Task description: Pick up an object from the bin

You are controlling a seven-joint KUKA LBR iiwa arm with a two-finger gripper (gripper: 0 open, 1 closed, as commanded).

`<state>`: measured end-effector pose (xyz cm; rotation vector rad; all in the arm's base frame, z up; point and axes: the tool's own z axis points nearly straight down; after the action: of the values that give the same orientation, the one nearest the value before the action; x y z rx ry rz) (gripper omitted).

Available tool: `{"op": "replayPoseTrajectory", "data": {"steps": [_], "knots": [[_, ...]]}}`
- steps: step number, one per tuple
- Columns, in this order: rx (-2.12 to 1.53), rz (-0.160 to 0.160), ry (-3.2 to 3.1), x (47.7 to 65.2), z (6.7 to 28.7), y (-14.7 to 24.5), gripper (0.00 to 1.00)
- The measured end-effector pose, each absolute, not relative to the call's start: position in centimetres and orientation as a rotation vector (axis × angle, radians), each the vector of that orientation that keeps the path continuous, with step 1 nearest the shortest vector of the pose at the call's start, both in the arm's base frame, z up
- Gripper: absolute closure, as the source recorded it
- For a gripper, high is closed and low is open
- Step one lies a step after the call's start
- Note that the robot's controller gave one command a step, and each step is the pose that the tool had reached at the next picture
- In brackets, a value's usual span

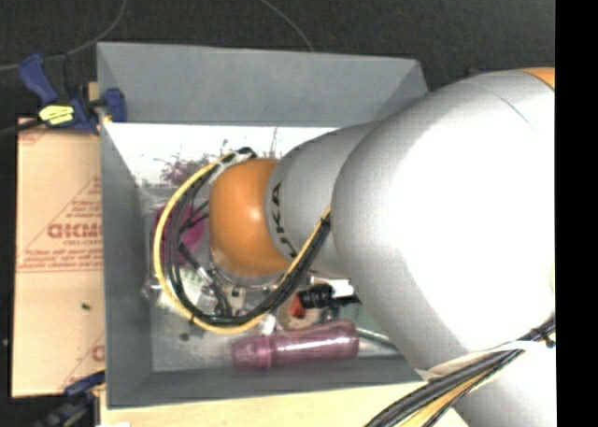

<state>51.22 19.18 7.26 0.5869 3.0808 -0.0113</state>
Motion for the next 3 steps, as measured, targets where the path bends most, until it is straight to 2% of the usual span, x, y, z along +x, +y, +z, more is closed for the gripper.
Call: {"op": "replayPoseTrajectory", "data": {"steps": [3], "knots": [[0.584,-0.008,3.083,51.2,10.8,19.3,1.00]]}}
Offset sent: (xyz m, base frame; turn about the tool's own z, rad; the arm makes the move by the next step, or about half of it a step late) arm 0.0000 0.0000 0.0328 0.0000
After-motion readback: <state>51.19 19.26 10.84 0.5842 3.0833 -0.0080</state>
